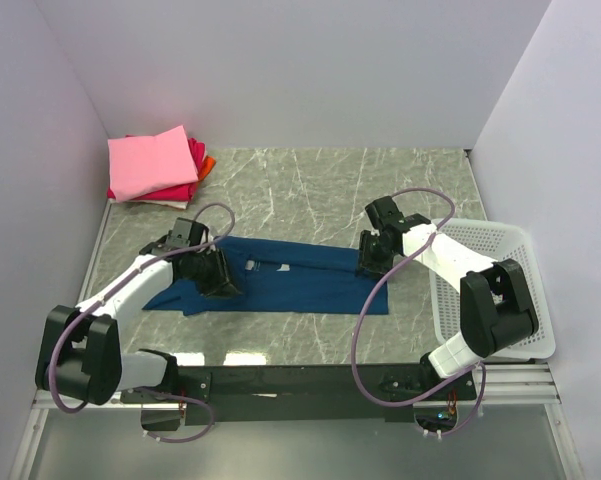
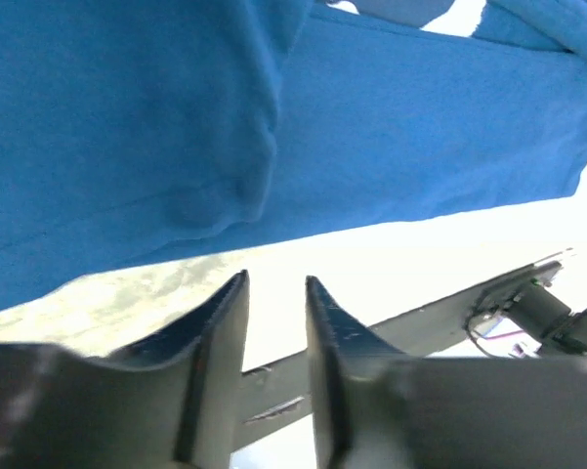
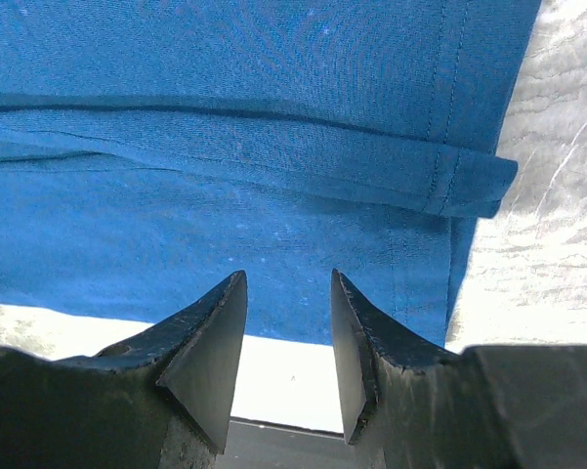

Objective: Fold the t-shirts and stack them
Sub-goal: Fold the tshirt

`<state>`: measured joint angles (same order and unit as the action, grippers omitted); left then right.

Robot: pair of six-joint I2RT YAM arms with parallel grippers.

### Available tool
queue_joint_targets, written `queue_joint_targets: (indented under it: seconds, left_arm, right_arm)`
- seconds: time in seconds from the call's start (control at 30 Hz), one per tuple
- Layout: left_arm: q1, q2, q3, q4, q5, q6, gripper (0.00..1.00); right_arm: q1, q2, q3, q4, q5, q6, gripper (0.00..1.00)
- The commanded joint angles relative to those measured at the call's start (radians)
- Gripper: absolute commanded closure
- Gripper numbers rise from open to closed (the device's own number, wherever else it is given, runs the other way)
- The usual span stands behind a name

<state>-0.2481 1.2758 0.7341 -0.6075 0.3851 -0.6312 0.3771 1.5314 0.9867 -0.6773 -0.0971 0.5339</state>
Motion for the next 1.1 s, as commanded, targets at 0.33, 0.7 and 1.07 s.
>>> queue_joint_targets:
  seconds: [0.33,0.7,1.07]
  left_arm:
    - [0.064,0.065,0.211,-0.078,-0.100,0.025,0.47]
    - [0.375,0.304,0.352,-0.038,-0.149,0.091,0.46]
    - [0.467,0.488,0.389,0.046,-0.138,0.088,0.47]
  right_arm:
    - [-0.026,-0.004,0.092,-0.044,0.096,0.014,0.53]
    - [-0.101,0.114,0.149,-0.065,0.165,-0.012,0.49]
    - [-0.127,0.164,0.141,0.028,0.158,0.005,0.49]
